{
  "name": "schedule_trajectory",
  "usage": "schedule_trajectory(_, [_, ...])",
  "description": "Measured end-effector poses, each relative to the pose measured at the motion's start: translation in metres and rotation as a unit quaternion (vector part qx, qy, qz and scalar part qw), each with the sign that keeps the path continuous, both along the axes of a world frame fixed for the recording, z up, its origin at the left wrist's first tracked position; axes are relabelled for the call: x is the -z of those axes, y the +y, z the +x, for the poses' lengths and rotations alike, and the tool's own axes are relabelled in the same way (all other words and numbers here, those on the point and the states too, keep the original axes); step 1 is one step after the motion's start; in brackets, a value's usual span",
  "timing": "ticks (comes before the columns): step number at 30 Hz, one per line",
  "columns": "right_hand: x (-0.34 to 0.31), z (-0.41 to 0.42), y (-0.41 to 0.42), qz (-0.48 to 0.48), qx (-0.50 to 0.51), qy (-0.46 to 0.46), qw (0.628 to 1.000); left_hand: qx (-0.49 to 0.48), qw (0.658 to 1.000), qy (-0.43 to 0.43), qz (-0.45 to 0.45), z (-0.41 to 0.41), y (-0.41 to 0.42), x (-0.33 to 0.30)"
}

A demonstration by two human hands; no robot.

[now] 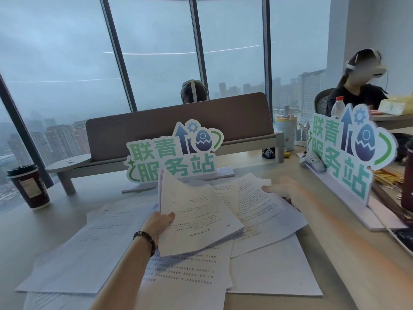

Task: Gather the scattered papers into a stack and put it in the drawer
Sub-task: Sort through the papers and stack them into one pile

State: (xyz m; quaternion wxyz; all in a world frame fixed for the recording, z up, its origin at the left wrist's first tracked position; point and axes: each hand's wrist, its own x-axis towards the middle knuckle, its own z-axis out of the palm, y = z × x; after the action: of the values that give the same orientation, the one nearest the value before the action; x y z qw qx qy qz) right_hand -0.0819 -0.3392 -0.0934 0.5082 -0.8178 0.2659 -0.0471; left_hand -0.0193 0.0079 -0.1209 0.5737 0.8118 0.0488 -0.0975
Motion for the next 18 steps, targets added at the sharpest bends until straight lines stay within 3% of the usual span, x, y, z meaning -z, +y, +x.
schedule_trajectory(11, [0.025,0.021,-0.022,0.177,0.026,-0.029,0.983,0.0,1.0,-0.002,0.001,0.004,0.0,0.003])
schedule_trajectory(18, [-0.005,-0.012,-0.002,0.144,-0.04,0.012,0.989,0.0,1.0,0.0,0.004,0.007,0.001,0.004])
